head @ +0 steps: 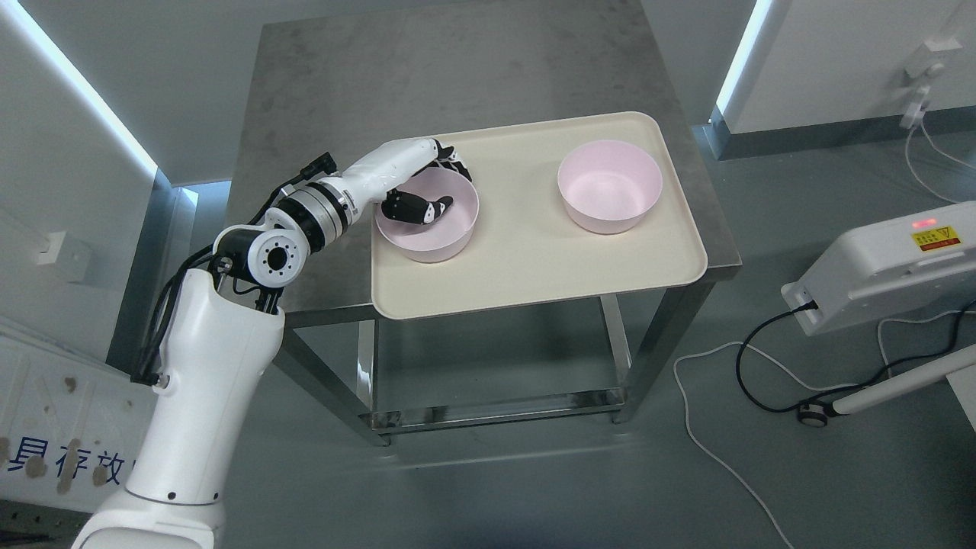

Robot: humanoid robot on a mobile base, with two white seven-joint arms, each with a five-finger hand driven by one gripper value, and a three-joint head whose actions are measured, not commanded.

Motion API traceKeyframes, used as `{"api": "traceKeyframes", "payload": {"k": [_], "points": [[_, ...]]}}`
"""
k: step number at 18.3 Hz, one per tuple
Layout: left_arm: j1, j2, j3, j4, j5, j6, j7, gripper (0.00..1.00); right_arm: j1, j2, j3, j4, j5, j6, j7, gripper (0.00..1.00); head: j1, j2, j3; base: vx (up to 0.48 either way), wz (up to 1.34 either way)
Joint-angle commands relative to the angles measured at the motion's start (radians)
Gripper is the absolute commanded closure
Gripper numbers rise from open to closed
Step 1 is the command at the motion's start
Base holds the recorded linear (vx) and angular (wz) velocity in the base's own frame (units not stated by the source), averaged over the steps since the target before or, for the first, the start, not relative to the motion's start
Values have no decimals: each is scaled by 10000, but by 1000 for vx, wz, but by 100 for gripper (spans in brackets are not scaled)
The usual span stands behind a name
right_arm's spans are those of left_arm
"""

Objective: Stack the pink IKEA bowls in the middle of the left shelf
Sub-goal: 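Lift the pink bowl with the left hand and carry it over the other bowl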

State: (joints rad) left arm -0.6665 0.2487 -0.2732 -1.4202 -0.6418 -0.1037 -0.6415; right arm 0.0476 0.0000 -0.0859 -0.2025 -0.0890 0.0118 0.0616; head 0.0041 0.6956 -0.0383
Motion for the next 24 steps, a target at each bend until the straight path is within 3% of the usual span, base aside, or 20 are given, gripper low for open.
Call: {"api": "traceKeyframes", "payload": {"k": [1,5,9,12,17,19,24], "points": [[-23,-63,31,565,-546,-711,-28,84,-1,-175,0,0,0,5,-3,0,0,0,0,0,0],[-114,-185,613,871,-546,-1630,33,99,-1,-175,0,0,0,5,-3,0,0,0,0,0,0],[-435,-339,1227,887,-439,-1725,79,100,-1,-175,0,0,0,5,-3,0,0,0,0,0,0],[-987,-829,1857,872,-393,-1755,-43,100,-1,-175,0,0,0,5,-3,0,0,0,0,0,0],[-1892,-1993,1828,642,-347,-1801,-425,100,-1,-175,0,0,0,5,-3,0,0,0,0,0,0],[-2337,-2313,1553,580,-362,-1801,-732,100,-1,-175,0,0,0,5,-3,0,0,0,0,0,0],[-3290,-2313,-2032,703,82,-1342,-612,99,-1,-175,0,0,0,5,-3,0,0,0,0,10,-13]]}}
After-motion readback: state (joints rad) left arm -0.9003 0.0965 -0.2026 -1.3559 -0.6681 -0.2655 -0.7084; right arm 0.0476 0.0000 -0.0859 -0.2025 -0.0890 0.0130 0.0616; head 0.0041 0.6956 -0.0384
